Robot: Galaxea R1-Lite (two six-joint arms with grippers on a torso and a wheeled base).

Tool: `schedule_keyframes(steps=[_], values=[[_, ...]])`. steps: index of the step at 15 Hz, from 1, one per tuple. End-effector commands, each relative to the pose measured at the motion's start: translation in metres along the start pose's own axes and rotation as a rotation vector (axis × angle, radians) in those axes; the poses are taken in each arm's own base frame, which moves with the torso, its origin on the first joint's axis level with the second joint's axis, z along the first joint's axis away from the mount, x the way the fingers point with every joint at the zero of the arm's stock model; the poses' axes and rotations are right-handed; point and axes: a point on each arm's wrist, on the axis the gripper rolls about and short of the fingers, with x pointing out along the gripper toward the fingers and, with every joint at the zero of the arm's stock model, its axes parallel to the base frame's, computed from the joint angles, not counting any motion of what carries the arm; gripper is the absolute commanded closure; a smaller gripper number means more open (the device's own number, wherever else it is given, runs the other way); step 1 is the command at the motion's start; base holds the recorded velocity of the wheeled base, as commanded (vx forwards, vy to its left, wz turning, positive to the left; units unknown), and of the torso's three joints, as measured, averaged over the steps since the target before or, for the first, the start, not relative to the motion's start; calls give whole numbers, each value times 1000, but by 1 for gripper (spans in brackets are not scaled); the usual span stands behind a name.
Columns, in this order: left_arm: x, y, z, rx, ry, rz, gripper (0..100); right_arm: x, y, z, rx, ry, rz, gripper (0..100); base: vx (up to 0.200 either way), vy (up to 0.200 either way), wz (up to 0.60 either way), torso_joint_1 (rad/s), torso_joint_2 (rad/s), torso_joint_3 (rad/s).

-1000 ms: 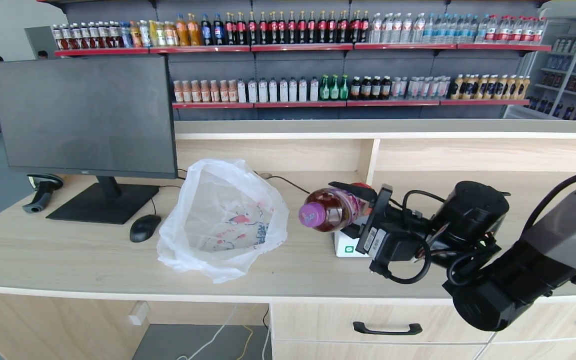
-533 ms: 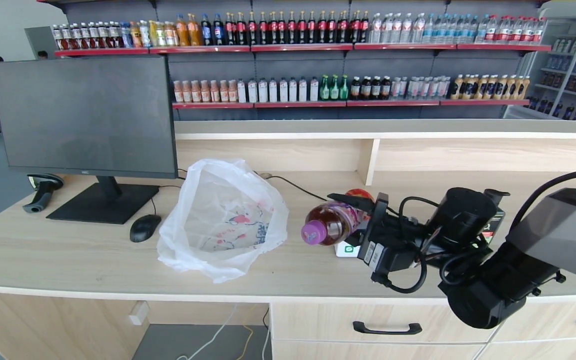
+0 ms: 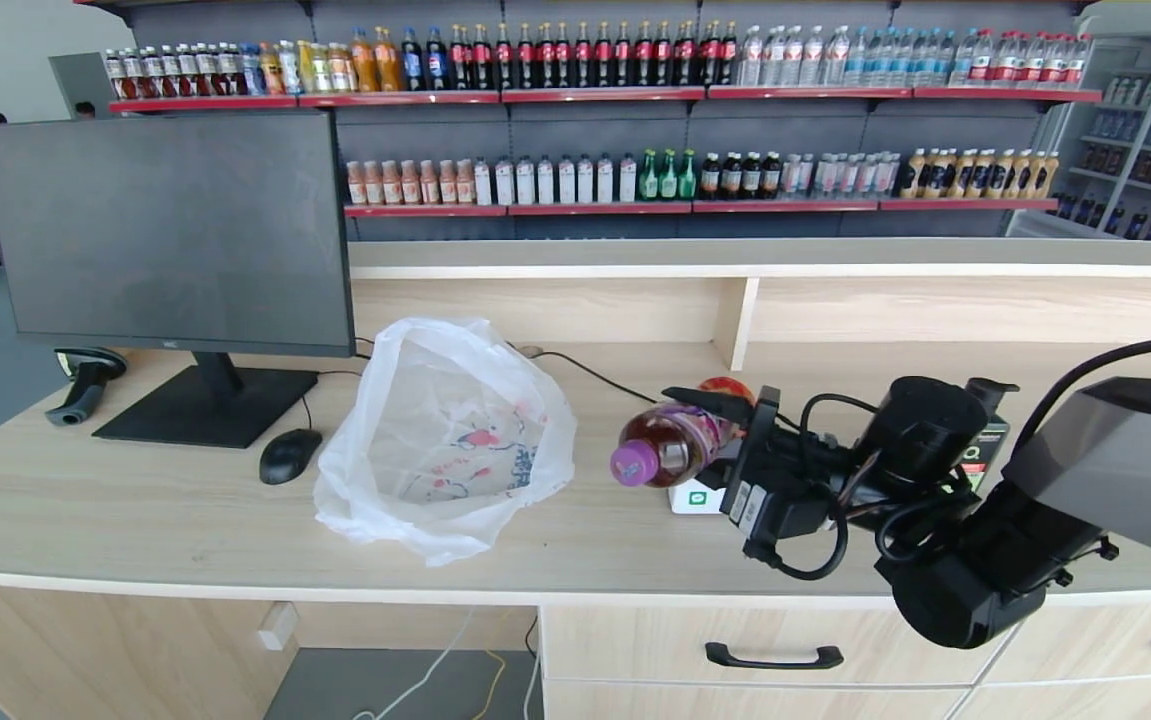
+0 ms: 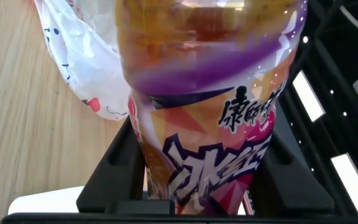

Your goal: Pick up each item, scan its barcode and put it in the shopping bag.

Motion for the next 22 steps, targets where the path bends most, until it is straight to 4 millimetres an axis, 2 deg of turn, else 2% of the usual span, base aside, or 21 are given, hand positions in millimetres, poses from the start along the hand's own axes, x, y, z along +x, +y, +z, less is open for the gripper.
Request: schedule_keyframes(steps=[1,7,22], values=[[0,0,0,0,-1,0,0,0,5,-3,9,4,9,100,0,0,0,0,0,0],[0,0,0,0,-1,0,0,-3,3,-11,-12,19,2,100,0,0,0,0,0,0],[0,0,0,-2,-1,0,0,-3,5,-10,-6,18,7,100,0,0,0,0,0,0]])
